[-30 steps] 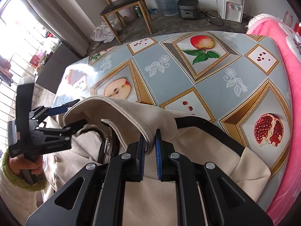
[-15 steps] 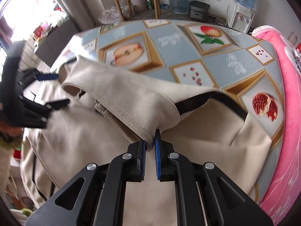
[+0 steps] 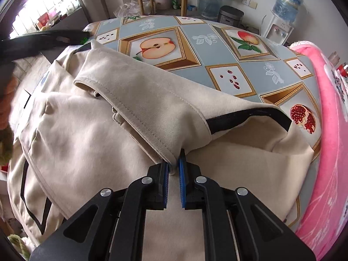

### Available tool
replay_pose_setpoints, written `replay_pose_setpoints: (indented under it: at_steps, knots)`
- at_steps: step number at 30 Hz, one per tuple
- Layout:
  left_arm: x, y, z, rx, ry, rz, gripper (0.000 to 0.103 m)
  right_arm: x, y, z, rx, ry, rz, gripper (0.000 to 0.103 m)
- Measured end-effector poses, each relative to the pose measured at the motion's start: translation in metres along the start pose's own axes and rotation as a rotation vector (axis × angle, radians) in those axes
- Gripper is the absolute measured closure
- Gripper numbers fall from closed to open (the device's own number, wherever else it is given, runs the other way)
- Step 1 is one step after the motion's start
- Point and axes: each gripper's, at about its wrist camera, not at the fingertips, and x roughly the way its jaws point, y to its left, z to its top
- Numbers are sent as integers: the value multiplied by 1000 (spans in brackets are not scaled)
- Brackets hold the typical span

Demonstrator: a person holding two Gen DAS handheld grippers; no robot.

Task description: Fold large clothes

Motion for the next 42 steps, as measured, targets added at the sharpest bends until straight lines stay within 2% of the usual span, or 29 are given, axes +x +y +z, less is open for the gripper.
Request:
replay_pose_setpoints:
  at_steps: [2, 4, 6, 10, 12, 13, 16, 19, 21, 24, 26, 30, 33, 35, 36, 37, 42]
  knots:
    - [20, -5, -4, 8, 64, 28, 30, -6, 0, -1, -17, -5, 0, 94]
    - [35, -5, -14, 12, 101, 40, 30, -21, -7, -2, -9, -22, 42, 94]
    - [37, 0, -25, 1, 94, 25, 30, -38, -17, -2, 26, -36, 81, 94]
    - [36, 7, -33, 15, 104, 14, 30, -90, -43, -1, 132, -177, 199, 91]
    - [34, 7, -36, 54, 109, 23, 30, -96, -51, 10, 195, -217, 279, 91]
    - [33, 7, -38, 63, 110, 26, 30, -93, -51, 17, 210, -218, 292, 91]
    - [28, 10, -41, 59, 108, 18, 30, -68, -32, 45, 200, -193, 282, 91]
    - [23, 16, -43, 33, 91, -12, 31, -26, -10, 64, 182, -131, 297, 91]
    - [15, 25, -43, -2, 66, -63, 36, 5, -2, 65, 196, -59, 303, 91]
    - [10, 39, -39, -73, 70, -148, 47, 36, 2, 49, 223, 20, 328, 91]
    - [12, 45, -35, -120, 87, -179, 50, 32, 3, 40, 205, -1, 334, 91]
    - [33, 49, -26, -226, 167, -253, 50, 28, -9, 29, 244, 41, 382, 91]
    - [48, 59, -26, -334, 200, -278, 54, 3, -32, 16, 310, 2, 453, 90]
    - [51, 61, -28, -358, 204, -297, 59, -11, -54, 8, 393, -38, 492, 74]
    - [50, 60, -29, -355, 204, -303, 60, -16, -63, 3, 426, -48, 488, 56]
    - [50, 60, -29, -354, 205, -311, 61, -18, -71, 0, 460, -52, 477, 48]
    - [51, 71, -31, -457, 242, -424, 62, 16, -89, -3, 583, 49, 571, 48]
